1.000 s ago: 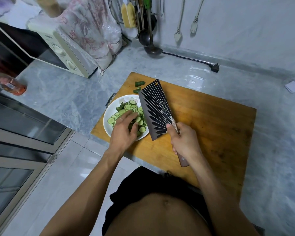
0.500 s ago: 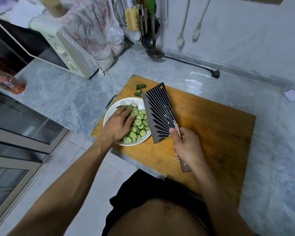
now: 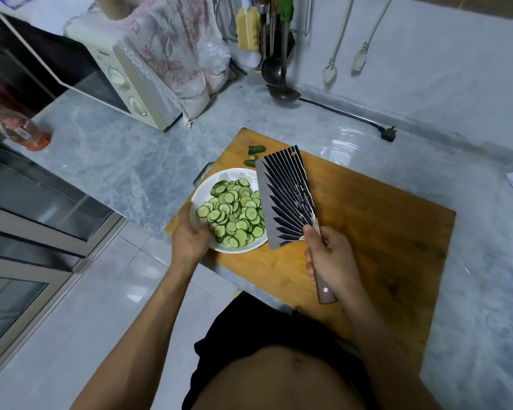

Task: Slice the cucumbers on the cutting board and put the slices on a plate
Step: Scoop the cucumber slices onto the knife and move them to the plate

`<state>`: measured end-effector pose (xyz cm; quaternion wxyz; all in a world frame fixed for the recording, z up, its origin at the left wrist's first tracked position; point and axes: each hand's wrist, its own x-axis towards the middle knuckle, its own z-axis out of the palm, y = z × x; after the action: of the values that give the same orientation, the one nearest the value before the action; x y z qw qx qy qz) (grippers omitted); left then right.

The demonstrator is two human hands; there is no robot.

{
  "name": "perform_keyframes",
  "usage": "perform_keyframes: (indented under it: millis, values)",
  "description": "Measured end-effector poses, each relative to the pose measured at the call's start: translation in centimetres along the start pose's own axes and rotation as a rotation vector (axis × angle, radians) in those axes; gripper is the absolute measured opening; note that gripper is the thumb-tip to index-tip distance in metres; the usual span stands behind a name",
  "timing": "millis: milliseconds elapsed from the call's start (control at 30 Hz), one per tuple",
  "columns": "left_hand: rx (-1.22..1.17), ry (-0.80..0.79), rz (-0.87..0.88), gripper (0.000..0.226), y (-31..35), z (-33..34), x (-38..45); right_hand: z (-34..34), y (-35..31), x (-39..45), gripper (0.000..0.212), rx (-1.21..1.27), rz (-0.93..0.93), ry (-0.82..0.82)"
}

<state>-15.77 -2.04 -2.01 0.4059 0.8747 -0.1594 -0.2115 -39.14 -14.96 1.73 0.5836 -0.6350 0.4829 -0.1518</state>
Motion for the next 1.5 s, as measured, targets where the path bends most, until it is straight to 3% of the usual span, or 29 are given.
perform_keyframes:
  millis: [67,233,533,833,1067,1233,1400,1500]
  values:
    - [-0.125,0.006,-0.06,0.056,-0.2,0.3,-0.6,0.1,0.0,-0.1,0.042,0.031,0.016,-0.011]
    - [-0.516,-0.069,-0.342,0.029,-0.4,0.0,-0.8,0.3,-0.4,-0.3,0.038,0.08,0.057,0.004]
    - [-0.838,-0.112,-0.398,0.027,2.4,1.9,-3.5,-2.9,-0.9,-1.4,0.039,0.233,0.105,0.102]
    - [-0.784,-0.349,-0.409,0.034,10.7,9.3,-2.0,-10.7,3.7,-3.0,0.051,0.191,0.201,0.419]
    - [-0.735,-0.453,-0.361,0.04,15.7,14.5,-2.4,-12.9,8.7,-4.0,0.049,0.202,0.259,0.554]
    - [-0.705,-0.526,-0.378,0.041,17.0,17.3,-3.5,-13.1,9.9,-3.8,0.042,0.031,0.291,0.446]
    - [-0.651,-0.552,-0.39,0.036,17.7,19.5,-4.1,-15.1,9.5,-3.0,0.031,-0.441,0.398,0.284]
    - [-0.616,-0.561,-0.369,0.033,18.7,20.8,-4.1,-16.6,9.0,-2.5,0.028,-0.567,0.416,0.219]
